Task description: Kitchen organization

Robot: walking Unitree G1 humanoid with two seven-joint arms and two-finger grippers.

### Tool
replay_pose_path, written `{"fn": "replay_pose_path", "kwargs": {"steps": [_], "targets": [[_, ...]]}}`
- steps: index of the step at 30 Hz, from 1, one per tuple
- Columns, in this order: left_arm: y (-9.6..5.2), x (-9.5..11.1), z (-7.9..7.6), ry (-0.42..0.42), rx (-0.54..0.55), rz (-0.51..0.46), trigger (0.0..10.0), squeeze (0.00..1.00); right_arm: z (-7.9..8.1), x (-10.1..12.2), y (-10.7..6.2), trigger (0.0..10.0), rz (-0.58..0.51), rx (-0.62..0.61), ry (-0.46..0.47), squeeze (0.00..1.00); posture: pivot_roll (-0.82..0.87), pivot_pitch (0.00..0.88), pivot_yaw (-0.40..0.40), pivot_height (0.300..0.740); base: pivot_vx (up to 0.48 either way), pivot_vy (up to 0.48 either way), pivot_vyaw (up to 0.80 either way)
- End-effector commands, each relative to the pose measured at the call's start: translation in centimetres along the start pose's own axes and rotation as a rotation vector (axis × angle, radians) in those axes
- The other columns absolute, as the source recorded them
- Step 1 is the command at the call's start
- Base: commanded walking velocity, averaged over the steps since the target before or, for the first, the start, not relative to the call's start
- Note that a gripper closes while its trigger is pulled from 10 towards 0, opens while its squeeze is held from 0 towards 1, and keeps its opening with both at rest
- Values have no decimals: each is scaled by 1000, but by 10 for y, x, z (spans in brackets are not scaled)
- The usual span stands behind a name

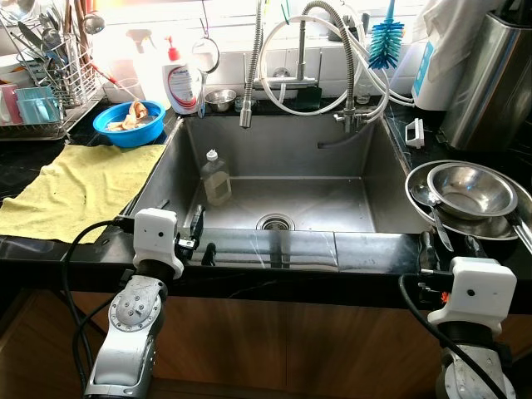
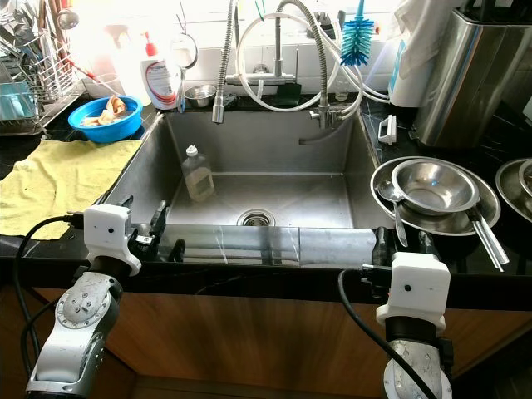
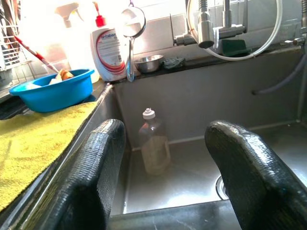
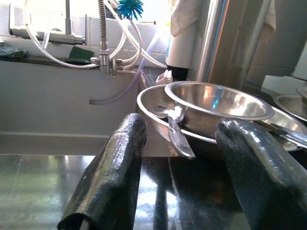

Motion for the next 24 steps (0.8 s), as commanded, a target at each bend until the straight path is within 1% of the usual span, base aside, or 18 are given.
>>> {"fn": "replay_pose_path", "kwargs": {"steps": [1,5,6,7,16,24], "targets": [[1,4,9,22,22,-13,10000,0,-2,-4,1,10000,17,-7,1,0,-138,0,71,740,0,0,0],[1,5,9,25,24,-12,10000,0,-2,-5,2,10000,21,-9,1,0,-133,0,72,740,0,0,0],[1,5,9,25,24,-12,10000,0,-2,-5,3,3725,19,-8,3,0,-133,0,72,740,0,0,0],[1,5,9,24,23,-11,10000,0,-1,-4,3,0,17,-7,4,0,-135,0,72,740,0,0,0],[1,4,4,29,6,-7,10000,0,-3,-3,4,0,15,-9,4,0,-132,0,74,740,0,0,0],[1,4,3,33,2,-3,10000,0,-3,-3,5,0,16,-8,4,0,-132,0,75,740,0,0,0]]}}
Point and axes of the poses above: a point about 5 cm out from each wrist's last joint towards the gripper, its own y axis pointing out of the wrist towards the gripper, its own x axis along the axis of the wrist's last joint, z = x × y, the point moved 6 cm from there along y, pointing out of the wrist towards the gripper, and after that the axes turned 5 degrees about y, right-handed, at the moved point
